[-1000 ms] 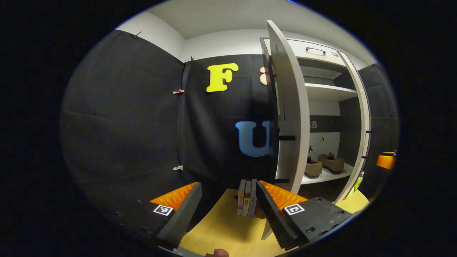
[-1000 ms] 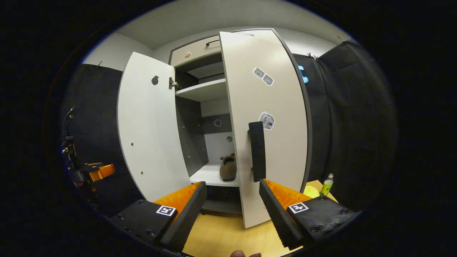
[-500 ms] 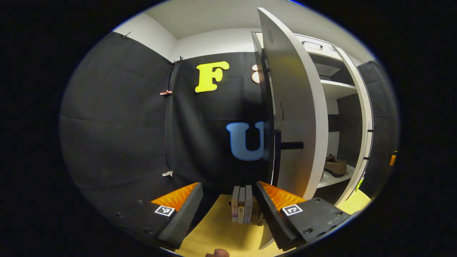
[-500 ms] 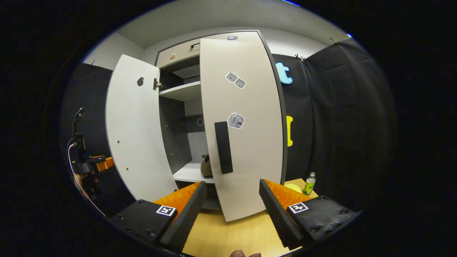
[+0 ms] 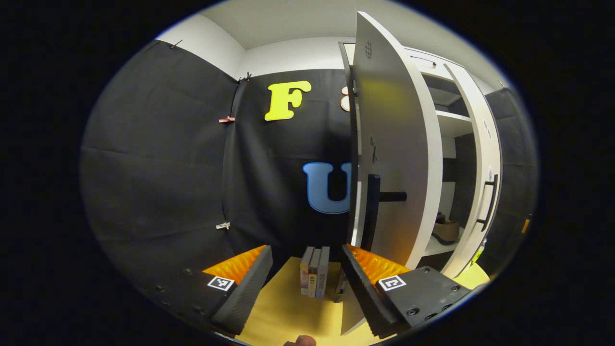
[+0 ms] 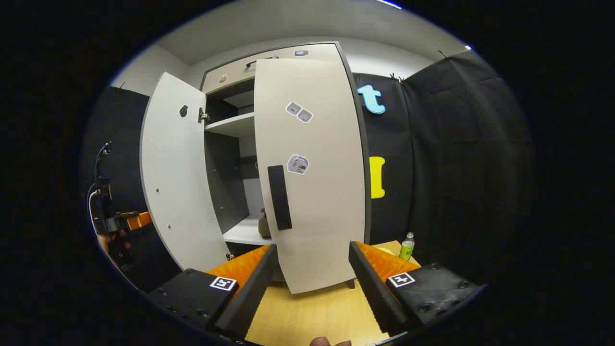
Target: Grab one shoe with the right hand and put it into the shoe cabinet, grab the other shoe with the left hand and put it into the shoe cabinet; then close the right door with the right hand and the left door with the left hand.
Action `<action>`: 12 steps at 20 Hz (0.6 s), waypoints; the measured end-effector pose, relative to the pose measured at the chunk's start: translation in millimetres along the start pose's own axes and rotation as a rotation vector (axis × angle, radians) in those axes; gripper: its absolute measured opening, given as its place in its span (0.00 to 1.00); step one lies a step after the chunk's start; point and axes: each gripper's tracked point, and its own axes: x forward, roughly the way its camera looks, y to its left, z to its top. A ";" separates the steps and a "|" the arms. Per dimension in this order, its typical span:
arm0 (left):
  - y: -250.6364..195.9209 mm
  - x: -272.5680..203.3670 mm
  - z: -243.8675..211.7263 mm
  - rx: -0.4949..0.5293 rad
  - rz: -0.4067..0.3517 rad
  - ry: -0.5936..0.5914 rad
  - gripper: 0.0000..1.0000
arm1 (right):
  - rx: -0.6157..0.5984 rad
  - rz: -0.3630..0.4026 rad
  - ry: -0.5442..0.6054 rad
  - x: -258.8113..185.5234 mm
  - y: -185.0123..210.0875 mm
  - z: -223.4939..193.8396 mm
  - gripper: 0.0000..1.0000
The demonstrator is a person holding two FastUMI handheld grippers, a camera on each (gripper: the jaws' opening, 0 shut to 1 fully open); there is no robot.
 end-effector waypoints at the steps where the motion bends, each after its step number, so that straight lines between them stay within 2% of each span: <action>1: -12.2 -0.5 1.3 0.002 -0.017 -0.001 0.94 | 0.005 -0.001 0.004 -0.7 -3.6 -0.8 0.98; 6: -103.8 -2.0 1.2 0.012 -0.181 -0.006 0.94 | 0.017 -0.012 0.016 3.2 -20.3 -0.9 0.98; 7: -122.8 -1.7 3.4 0.009 -0.210 -0.013 0.91 | 0.020 -0.015 0.020 4.4 -23.7 0.1 0.98; 11: -162.4 -4.1 4.7 0.040 -0.247 -0.028 0.98 | -0.008 -0.029 0.021 -0.5 -35.8 -0.6 0.98; 12: -166.6 -5.9 4.3 0.044 -0.256 -0.031 0.97 | -0.020 -0.034 0.023 1.0 -39.2 -0.3 0.98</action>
